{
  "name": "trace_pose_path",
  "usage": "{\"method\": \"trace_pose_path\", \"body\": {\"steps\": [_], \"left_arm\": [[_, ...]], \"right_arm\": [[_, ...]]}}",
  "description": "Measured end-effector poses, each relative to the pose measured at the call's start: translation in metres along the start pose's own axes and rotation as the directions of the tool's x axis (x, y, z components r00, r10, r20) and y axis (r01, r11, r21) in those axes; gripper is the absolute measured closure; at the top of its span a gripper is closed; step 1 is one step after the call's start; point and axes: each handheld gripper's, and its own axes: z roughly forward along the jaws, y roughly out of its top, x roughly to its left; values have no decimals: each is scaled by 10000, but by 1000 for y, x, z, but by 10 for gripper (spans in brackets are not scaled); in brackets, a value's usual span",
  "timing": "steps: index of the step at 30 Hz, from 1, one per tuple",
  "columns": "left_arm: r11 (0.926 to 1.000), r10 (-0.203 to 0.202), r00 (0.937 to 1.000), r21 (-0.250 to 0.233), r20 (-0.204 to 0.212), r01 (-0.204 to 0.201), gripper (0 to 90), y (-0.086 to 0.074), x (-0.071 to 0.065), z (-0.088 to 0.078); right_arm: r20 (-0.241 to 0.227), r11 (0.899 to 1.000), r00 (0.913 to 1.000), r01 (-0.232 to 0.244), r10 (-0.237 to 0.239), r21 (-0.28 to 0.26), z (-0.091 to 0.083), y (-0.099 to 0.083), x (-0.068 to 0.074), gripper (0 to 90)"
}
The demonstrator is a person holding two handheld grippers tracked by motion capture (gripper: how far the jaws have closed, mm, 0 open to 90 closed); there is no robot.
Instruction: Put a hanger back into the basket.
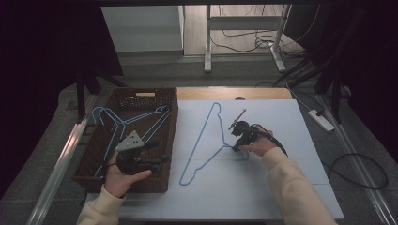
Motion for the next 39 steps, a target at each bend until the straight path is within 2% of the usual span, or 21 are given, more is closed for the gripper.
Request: {"method": "trace_pose_path", "body": {"steps": [7,13,17,19,24,29,36,37,39], "left_arm": [[10000,5,10000,18,-6,-5,288,0,0,1],[10000,0,10000,29,-6,0,289,0,0,1],[10000,2,10000,49,-4,-2,289,-1,0,1],[10000,10,10000,54,8,-10,290,-1,-1,2],[10000,30,10000,52,20,-30,291,0,-2,2],[10000,77,10000,55,13,-77,293,1,-3,3],[9997,243,9997,101,77,-244,300,4,-10,6],[9991,388,9992,183,92,-390,302,7,-15,9],[9989,402,9991,243,119,-405,305,8,-17,11]], "right_arm": [[-110,9929,9967,814,-807,864,2,13,5,763],[-278,9822,9947,1017,-986,1578,4,23,4,826],[-214,9760,9923,1235,-1216,1792,4,26,6,836],[-155,9742,9913,1315,-1309,1836,4,26,8,855],[-117,9801,9925,1219,-1216,1563,4,23,8,859],[-197,9811,9926,1213,-1197,1506,1,18,7,860],[-326,9854,9956,912,-874,1439,-11,14,6,860],[-366,9851,9961,846,-800,1495,-14,12,5,860],[-344,9858,9968,767,-724,1492,-16,10,5,860]]}}
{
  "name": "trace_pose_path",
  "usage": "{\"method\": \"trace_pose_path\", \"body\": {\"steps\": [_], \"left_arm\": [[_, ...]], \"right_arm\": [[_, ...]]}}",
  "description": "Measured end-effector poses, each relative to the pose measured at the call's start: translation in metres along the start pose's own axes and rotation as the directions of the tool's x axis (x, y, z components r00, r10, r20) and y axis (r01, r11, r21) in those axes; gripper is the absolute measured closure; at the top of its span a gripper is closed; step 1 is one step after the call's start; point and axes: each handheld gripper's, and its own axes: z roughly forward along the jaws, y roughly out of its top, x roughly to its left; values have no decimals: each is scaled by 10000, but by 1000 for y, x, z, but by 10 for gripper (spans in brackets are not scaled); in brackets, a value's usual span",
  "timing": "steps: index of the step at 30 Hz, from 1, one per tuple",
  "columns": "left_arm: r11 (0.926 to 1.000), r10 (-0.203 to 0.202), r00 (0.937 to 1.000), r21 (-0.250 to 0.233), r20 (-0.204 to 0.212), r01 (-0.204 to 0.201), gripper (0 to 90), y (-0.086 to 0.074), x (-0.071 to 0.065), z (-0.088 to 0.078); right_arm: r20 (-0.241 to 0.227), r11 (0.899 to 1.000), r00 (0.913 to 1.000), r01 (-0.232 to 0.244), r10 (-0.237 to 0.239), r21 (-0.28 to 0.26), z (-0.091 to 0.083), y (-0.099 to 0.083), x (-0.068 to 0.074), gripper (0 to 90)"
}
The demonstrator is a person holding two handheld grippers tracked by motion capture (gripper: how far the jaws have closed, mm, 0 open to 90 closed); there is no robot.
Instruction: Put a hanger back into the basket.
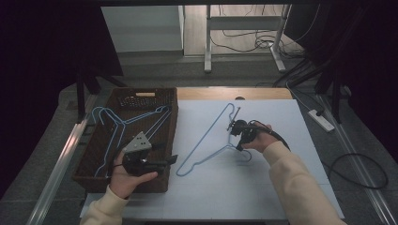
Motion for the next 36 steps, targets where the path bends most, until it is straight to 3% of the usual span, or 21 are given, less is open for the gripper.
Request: {"method": "trace_pose_path", "body": {"steps": [7,16,24,27,31,36], "left_arm": [[9963,543,9984,657,141,-551,308,11,-19,20],[9929,464,9985,1087,285,-492,312,19,-30,44],[9869,413,9986,1544,321,-458,314,23,-38,66],[9834,491,9979,1727,412,-556,312,26,-44,77],[9727,653,9971,2203,399,-725,308,28,-50,93],[9617,553,9979,2669,350,-626,308,28,-53,114]], "right_arm": [[-15,9998,10000,6,-6,197,-12,-5,1,860],[69,9991,10000,-6,3,417,-27,-3,5,863],[77,9988,10000,-7,4,489,-28,-3,5,863],[73,9988,10000,4,-8,492,-29,-3,5,863],[56,9988,10000,-1,-1,495,-29,-4,5,863],[39,9989,10000,28,-29,470,-29,-4,5,863]]}}
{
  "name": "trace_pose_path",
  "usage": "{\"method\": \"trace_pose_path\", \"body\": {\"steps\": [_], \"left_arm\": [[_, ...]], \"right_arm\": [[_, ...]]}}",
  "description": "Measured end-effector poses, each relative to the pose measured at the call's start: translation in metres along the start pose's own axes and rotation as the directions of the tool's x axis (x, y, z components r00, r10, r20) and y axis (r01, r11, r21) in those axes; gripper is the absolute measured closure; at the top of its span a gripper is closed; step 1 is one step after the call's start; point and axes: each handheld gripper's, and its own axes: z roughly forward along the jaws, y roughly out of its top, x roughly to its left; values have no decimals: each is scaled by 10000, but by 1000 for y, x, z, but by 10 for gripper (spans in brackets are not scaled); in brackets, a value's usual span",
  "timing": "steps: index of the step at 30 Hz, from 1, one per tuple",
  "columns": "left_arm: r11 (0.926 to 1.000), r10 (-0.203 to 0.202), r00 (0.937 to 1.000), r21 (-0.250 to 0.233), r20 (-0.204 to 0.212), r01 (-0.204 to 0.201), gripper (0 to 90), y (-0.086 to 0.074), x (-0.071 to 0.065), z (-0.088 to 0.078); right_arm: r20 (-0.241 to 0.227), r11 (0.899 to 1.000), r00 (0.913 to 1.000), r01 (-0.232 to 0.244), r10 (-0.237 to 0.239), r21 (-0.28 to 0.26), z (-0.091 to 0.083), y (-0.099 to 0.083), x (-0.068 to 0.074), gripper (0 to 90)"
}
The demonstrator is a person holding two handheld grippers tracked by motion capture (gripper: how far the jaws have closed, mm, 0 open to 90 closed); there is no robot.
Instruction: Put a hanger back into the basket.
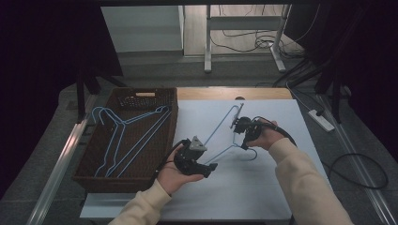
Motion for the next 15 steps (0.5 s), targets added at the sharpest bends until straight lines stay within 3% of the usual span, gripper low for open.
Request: {"method": "trace_pose_path", "body": {"steps": [10,15], "left_arm": [[9992,157,9968,374,-790,-127,315,5,-6,36],[9976,163,9966,685,-811,-107,315,5,-4,57]], "right_arm": [[49,10000,10000,24,-24,-35,1,-1,0,863],[75,10000,10000,56,-55,-40,1,-1,0,863]]}}
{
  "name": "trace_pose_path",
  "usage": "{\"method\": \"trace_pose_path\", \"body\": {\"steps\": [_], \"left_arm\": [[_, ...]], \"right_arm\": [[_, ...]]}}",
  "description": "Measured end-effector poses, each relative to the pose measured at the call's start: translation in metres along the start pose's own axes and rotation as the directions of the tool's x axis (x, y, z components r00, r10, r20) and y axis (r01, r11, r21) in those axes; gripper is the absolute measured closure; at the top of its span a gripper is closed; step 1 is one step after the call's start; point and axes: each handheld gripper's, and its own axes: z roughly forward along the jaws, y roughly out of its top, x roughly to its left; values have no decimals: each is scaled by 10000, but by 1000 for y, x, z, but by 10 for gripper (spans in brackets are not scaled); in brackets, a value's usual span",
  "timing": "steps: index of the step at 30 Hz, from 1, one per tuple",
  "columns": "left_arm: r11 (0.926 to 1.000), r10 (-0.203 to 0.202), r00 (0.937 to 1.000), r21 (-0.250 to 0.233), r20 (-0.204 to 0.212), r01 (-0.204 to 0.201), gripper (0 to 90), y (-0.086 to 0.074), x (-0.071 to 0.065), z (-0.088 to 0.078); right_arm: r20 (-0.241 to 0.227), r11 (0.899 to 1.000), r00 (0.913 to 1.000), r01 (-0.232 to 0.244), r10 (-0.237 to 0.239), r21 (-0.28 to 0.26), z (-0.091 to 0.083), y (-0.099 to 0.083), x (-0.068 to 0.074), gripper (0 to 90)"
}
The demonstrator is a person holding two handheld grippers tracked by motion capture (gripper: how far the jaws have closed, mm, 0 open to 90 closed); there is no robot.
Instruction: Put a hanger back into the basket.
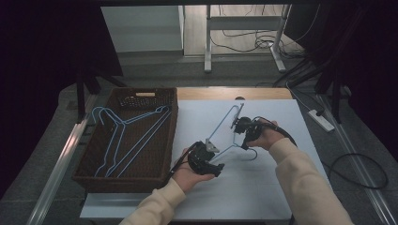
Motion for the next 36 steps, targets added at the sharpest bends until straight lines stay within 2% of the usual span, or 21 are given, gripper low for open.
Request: {"method": "trace_pose_path", "body": {"steps": [2,6,9,14,17,21,22,26,29,30,31,32,33,35,36], "left_arm": [[10000,31,9999,17,-167,-31,326,0,2,6],[9999,-150,9993,60,-331,152,358,0,8,15],[9997,-202,9991,152,-372,208,386,-1,13,22],[9991,-55,9994,408,-343,69,447,-2,14,31],[9983,-103,9996,579,-261,118,528,-3,16,36],[9982,-156,9998,575,-151,164,728,-3,18,37],[9983,-147,9997,556,-174,157,823,-3,18,36],[9987,-62,10000,512,-37,64,845,-3,17,35],[9992,-38,10000,410,43,36,862,-3,15,34],[9996,-27,10000,298,-47,28,864,-3,15,33],[9997,-45,10000,227,-63,47,866,-3,15,31],[9999,-45,10000,137,-77,46,866,-2,15,30],[10000,-47,9999,74,-92,47,867,-2,15,29],[10000,-37,9999,-9,-120,36,867,-2,16,27],[10000,-26,9999,-40,-121,26,867,-2,16,26]], "right_arm": [[1,10000,10000,6,-6,13,0,0,0,863],[-16,10000,10000,15,-15,21,0,-1,0,862],[-17,10000,10000,10,-10,10,0,-1,0,863],[-24,10000,10000,-27,27,4,-1,-1,0,863],[-2,10000,10000,-36,36,-31,-1,-1,0,863],[-3,9999,10000,-37,37,-108,-3,-2,1,863],[-27,9999,10000,-59,59,-151,-5,-2,0,863],[-32,9998,10000,-75,74,-183,-5,-4,0,861],[230,9991,9997,-110,119,-408,-7,-4,0,852],[315,9983,9994,-120,138,-565,-9,-4,0,843],[382,9946,9989,-245,285,-1005,-12,-6,-2,734],[382,9946,9989,-245,285,-1005,-12,-6,-2,734],[403,9921,9984,-342,393,-1205,-13,-7,-3,687],[457,9838,9965,-607,693,-1686,-14,-10,-6,601],[391,9761,9952,-795,892,-2024,-16,-13,-8,556]]}}
